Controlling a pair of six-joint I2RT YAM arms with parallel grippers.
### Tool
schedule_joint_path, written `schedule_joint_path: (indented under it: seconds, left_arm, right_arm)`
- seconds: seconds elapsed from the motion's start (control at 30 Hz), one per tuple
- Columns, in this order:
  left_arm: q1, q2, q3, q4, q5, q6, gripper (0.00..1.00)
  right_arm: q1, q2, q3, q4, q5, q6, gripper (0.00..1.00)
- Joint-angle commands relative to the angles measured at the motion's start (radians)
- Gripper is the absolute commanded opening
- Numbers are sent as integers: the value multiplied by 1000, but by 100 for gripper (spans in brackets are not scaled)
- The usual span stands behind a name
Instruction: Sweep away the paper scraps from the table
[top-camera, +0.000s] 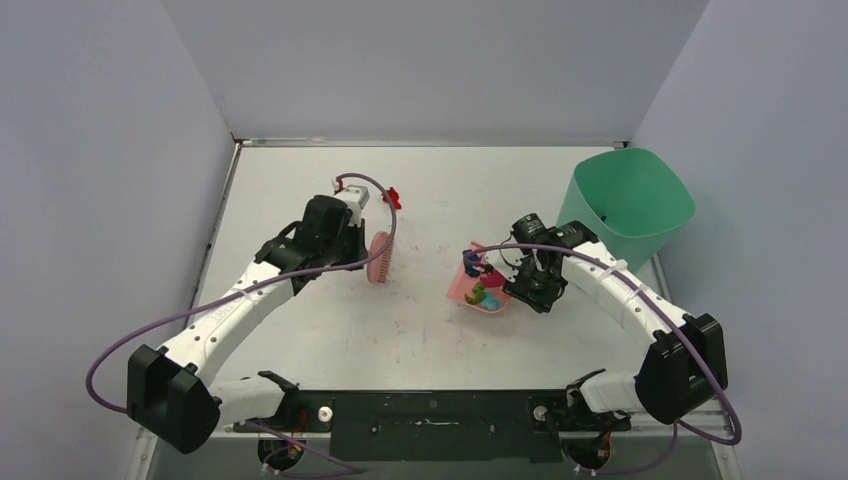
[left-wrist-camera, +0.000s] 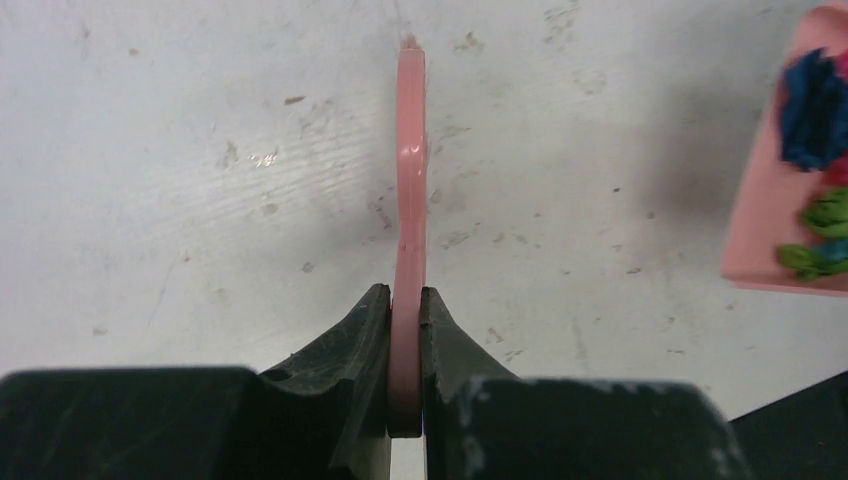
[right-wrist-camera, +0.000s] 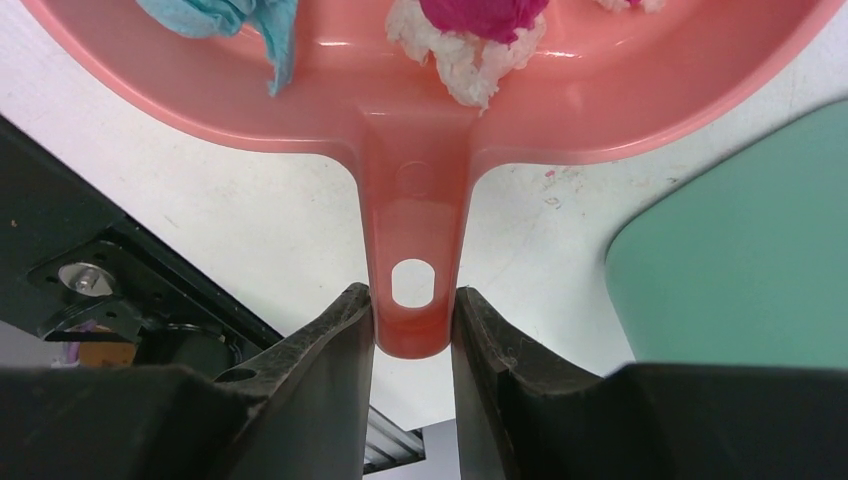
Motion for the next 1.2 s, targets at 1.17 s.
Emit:
schedule_joint_path:
  seconds: [1.17]
  left_arm:
    - [84, 37, -19, 95, -63, 13, 0]
  right_arm:
    - [-150, 6, 685, -237, 60, 28, 5]
